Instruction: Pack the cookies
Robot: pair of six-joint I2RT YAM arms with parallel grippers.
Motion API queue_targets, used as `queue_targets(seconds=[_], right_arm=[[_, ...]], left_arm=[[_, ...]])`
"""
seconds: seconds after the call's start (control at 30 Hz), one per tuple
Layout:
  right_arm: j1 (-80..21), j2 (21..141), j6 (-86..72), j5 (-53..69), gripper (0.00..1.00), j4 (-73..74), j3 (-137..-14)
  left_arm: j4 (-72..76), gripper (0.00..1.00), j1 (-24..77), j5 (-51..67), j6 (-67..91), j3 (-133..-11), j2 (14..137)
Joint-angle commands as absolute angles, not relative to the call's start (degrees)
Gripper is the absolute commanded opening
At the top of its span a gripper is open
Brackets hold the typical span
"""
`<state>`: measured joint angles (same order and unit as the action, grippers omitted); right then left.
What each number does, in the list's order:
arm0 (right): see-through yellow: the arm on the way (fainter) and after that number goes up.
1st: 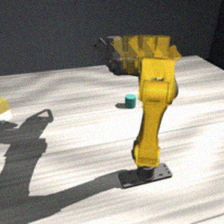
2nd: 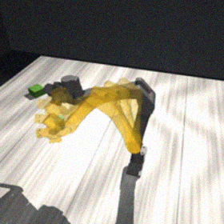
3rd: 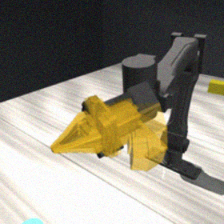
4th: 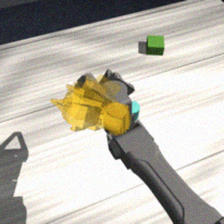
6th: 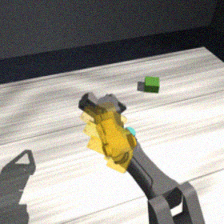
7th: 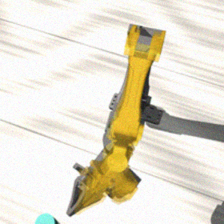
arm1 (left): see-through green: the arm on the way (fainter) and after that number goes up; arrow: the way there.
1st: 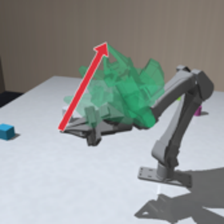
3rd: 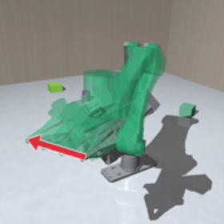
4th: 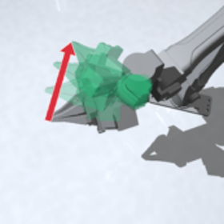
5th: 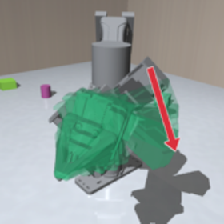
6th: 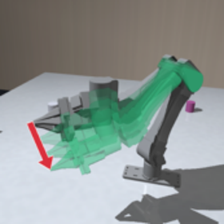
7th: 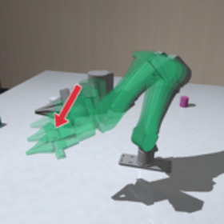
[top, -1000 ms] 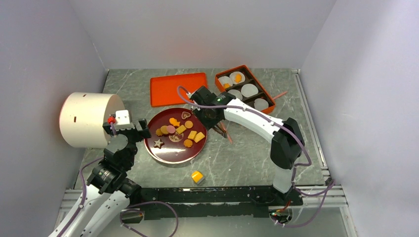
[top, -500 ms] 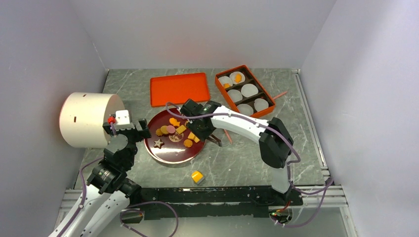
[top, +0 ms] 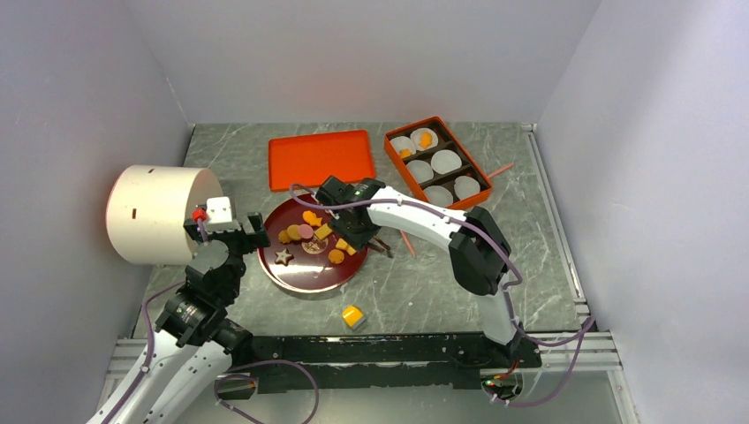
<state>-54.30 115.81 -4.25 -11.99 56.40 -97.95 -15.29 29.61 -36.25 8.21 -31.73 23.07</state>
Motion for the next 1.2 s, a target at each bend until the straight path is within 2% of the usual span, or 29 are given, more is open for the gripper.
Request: queue_targets(seconds=[0.0, 0.47, 0.83, 1.17], right_arm=[[-54.1, 116.7, -2.6, -12.3, 0.51, 57.3, -101.7], [-54.1, 120.6, -1.5, -13.1, 0.51, 58.3, -105.2], [-54.1, 119.0, -1.5, -15.4, 0.43, 62.3, -107.7], [-54.0, 116.7, -1.5, -18.1, 0.42, 64.2, -110.1]], left_arm=[[-13.3, 0.96, 29.6, -35.8, 7.5, -31.6, 22.6], [-13.2, 0.96, 29.6, -35.7, 7.3, -31.5, 22.6], [-13.1, 0.96, 29.6, -35.8, 7.3, -31.5, 22.4], [-13.1, 0.97, 29.6, -35.7, 7.4, -31.5, 22.3]])
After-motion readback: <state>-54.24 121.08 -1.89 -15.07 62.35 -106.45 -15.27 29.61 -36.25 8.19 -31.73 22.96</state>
